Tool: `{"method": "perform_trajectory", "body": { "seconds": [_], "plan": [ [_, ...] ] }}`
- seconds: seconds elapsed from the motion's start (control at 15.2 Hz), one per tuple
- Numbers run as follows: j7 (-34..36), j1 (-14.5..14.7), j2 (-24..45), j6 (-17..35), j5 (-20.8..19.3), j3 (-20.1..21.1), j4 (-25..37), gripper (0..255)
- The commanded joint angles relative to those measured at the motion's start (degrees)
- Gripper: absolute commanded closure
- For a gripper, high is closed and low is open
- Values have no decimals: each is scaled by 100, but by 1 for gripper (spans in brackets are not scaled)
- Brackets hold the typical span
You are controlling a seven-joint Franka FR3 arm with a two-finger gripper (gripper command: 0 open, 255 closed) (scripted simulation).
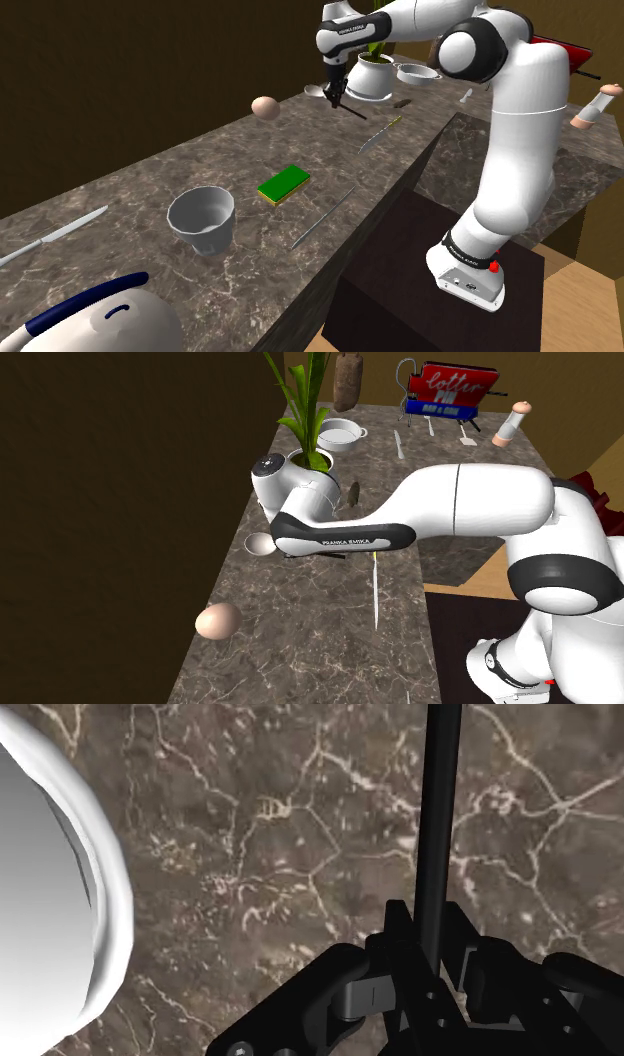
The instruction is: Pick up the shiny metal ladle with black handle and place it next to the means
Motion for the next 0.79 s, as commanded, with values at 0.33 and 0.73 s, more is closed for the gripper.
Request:
{"method": "perform_trajectory", "body": {
  "seconds": [0.33, 0.73],
  "plan": [
    [-43, 0, -105, -491, -3, -7, 387, 255],
    [-84, -4, -130, -938, 0, -12, 811, 255]
  ]
}}
